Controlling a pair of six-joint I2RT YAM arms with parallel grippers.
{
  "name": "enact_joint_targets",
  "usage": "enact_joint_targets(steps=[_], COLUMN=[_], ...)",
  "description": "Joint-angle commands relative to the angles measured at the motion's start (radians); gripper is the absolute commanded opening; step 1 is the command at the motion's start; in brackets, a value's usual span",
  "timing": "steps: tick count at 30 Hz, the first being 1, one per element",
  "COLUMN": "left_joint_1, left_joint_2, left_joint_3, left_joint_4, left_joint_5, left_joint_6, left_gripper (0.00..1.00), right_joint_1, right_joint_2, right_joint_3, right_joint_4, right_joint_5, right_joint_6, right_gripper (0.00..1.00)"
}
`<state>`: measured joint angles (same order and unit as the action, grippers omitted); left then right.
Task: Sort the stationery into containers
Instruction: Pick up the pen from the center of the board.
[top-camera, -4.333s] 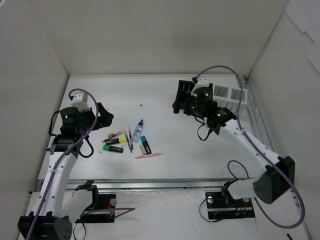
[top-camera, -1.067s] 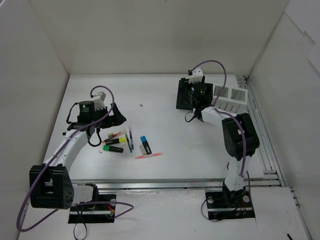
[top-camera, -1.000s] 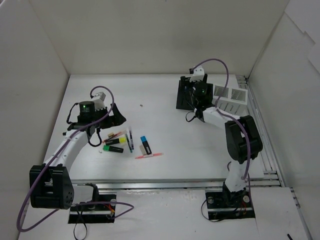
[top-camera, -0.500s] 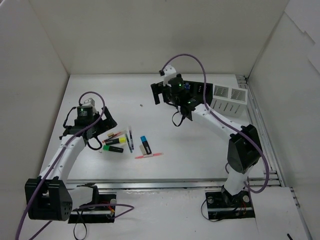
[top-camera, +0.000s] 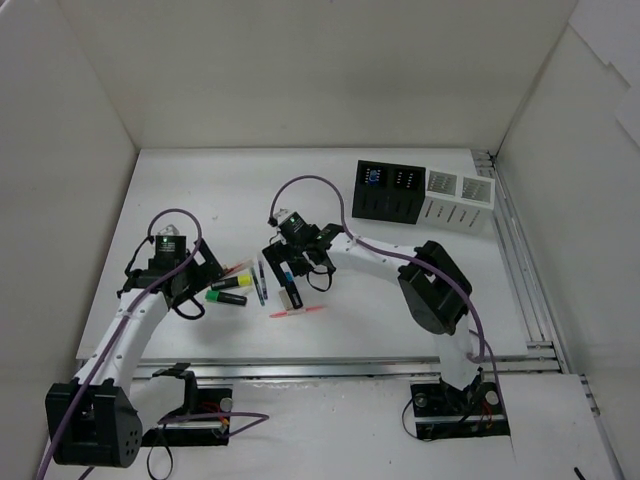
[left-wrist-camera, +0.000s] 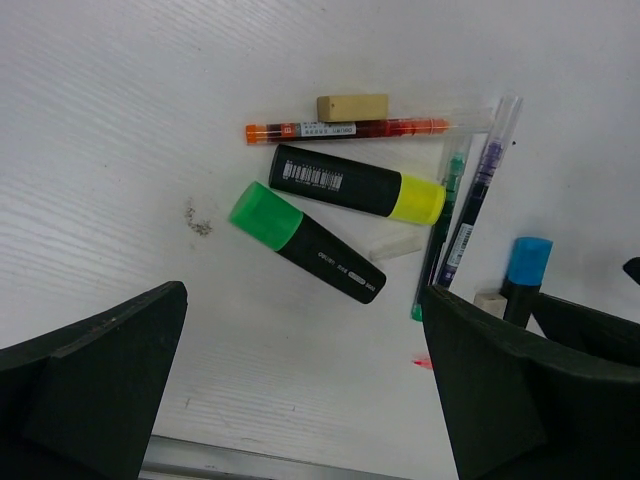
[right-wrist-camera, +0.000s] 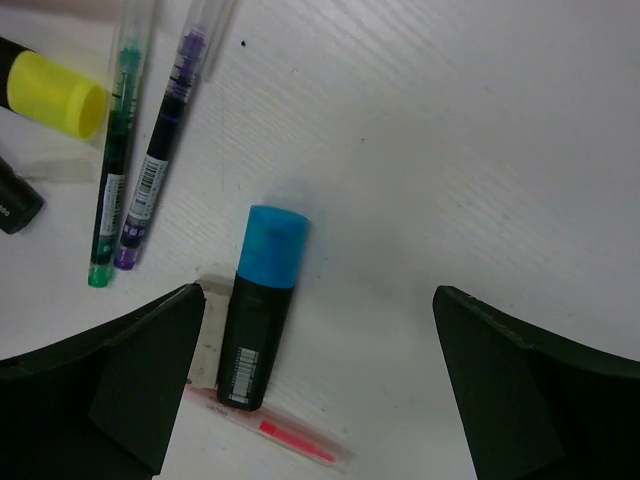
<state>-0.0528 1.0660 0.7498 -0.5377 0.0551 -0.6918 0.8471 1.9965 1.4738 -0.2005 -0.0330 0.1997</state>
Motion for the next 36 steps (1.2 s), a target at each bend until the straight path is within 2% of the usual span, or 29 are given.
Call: enact_joint_targets(steps=[1,6,10,12,13,15,16,19,22,27,32,36], left_joint_1=[-0.004,-0.004,-0.004,-0.004,-0.004,-0.004,-0.004,-0.004,-0.004,-0.004,-0.004,-0.004], left_joint_2=[-0.049,-0.064,-0.077,-0.081,-0.084,-0.089,-0.096,-0.118,-0.129,-0.146,-0.147,-0.129], left_joint_3=[-0.003,-0.027,-0.036,-0.036,-0.04,-0.041,-0.05,-0.064,-0.075,-0.086,-0.086,-0.072], left_joint_4=[-0.007,-0.015,-0.01,-0.007,-0.007,-0.013,-0.011,-0.011,-0.005,0.001,0.004,0.008], left_joint_5=[-0.032,-0.043,-0.041,-0.041,-0.041,-0.041,-0.041,-0.046,-0.043,-0.041,-0.044,-0.044], left_joint_6=[-0.035,-0.06,-0.063,-0.063,-0.063,-0.066,-0.069,-0.078,-0.084,-0.087,-0.077,-0.072], left_gripper=[0.99,0.99,1.0,1.0,0.99,1.0,0.99,0.99,0.99,1.0,0.99,0.99], right_joint_1=[0.001,0.023,0.03,0.033,0.032,0.033,0.035,0.03,0.03,0.026,-0.037,-0.109], right_joint_2=[0.03,0.097,0.099,0.1,0.105,0.099,0.093,0.067,0.036,-0.053,-0.188,-0.292], right_joint_3=[0.063,0.072,0.046,0.039,0.04,0.036,0.034,0.033,0.037,0.019,-0.052,-0.099], right_joint_4=[-0.02,-0.023,-0.023,-0.022,-0.023,-0.023,-0.02,-0.017,0.006,0.102,0.312,0.421], right_joint_5=[0.014,0.079,0.189,0.218,0.24,0.251,0.252,0.274,0.303,0.326,0.323,0.451], right_joint_6=[0.082,0.127,0.165,0.188,0.19,0.204,0.21,0.208,0.185,0.124,0.075,-0.012], right_gripper=[0.95,0.85,0.73,0.62,0.52,0.44,0.35,0.18,0.08,0.0,0.0,0.0])
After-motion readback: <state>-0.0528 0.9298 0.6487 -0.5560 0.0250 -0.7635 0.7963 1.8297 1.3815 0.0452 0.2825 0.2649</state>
